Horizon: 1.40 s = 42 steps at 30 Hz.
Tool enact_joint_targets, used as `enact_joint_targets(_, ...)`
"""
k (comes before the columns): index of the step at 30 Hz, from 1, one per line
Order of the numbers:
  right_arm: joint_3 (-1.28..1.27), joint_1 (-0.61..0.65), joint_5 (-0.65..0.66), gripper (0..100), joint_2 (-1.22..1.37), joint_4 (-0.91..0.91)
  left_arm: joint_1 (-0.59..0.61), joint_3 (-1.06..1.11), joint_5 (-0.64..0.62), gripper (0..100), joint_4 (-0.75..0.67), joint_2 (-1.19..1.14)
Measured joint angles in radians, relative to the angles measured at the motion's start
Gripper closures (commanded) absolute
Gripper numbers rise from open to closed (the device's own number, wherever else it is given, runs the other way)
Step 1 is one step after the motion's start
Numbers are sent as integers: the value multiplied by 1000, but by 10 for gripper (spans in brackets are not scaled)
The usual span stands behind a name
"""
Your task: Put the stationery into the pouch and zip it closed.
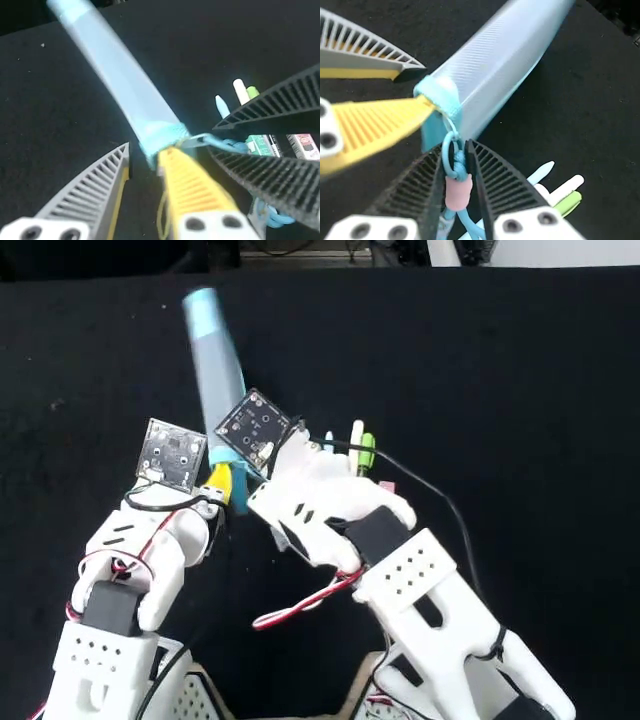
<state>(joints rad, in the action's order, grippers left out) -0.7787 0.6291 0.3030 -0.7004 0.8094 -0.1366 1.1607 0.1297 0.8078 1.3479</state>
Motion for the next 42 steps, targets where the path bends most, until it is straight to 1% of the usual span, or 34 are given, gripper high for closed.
enact_joint_targets(5, -63, 3, -3, 988, -2, -8, -3, -8, -3, 967, 0, -2)
enact_joint_targets(11, -101, 3, -3, 988, -18, -8, -5, -18, -64, 966, 3, -2)
enact_joint_targets(16, -107, 3, -3, 988, -20, -9, -5, -18, -69, 905, 3, -2)
enact_joint_targets(18, -110, 3, -3, 988, -20, -9, -5, -18, -69, 910, 3, -2)
enact_joint_targets(23, -120, 2, -3, 988, -20, -11, -3, -18, -72, 962, 3, -2)
enact_joint_targets(35, -216, 3, -3, 988, -44, -18, -6, -17, -77, 967, -5, -3)
enact_joint_targets(37, -235, 5, -3, 988, -46, -51, 14, -17, -77, 965, -5, -3)
enact_joint_targets(42, -275, 6, -3, 988, -46, -132, 71, -15, -153, 962, -5, -3)
